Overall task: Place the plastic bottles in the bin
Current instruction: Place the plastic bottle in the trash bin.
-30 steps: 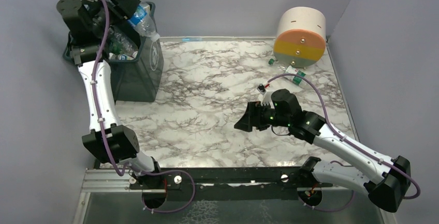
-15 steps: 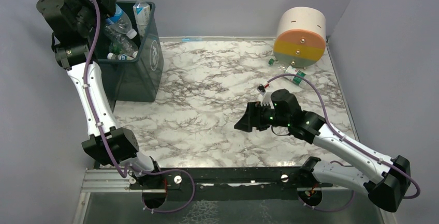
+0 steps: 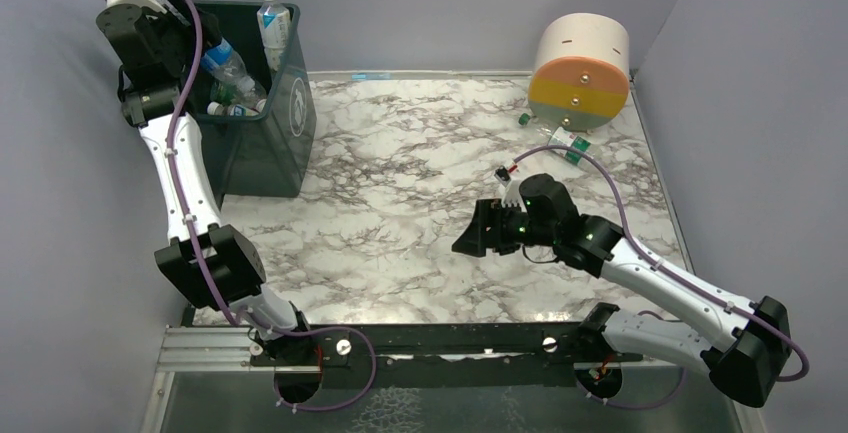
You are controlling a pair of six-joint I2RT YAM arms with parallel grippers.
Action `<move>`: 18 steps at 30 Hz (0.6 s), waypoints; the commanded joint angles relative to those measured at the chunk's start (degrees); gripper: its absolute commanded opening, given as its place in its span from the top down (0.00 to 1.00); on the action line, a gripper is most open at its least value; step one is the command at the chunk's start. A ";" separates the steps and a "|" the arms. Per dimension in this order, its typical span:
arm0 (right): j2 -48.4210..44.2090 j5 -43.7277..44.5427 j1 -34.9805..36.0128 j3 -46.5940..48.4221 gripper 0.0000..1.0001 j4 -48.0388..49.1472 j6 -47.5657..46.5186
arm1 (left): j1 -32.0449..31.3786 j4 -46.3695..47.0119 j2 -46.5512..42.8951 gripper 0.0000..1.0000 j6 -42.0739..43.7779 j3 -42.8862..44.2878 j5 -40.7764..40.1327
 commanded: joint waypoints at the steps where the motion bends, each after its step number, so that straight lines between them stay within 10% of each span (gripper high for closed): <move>1: -0.08 -0.43 0.29 -0.67 0.20 1.05 0.68 | 0.25 0.77 1.80 0.29 0.57 1.19 -1.68; 9: 0.47 -0.28 0.31 -0.12 0.20 1.14 0.49 | 0.21 0.49 1.33 0.01 -0.18 0.31 -0.59; 18: 4.17 1.79 0.31 4.79 0.18 2.16 2.25 | -0.60 -3.22 -0.51 0.01 -3.60 5.58 9.78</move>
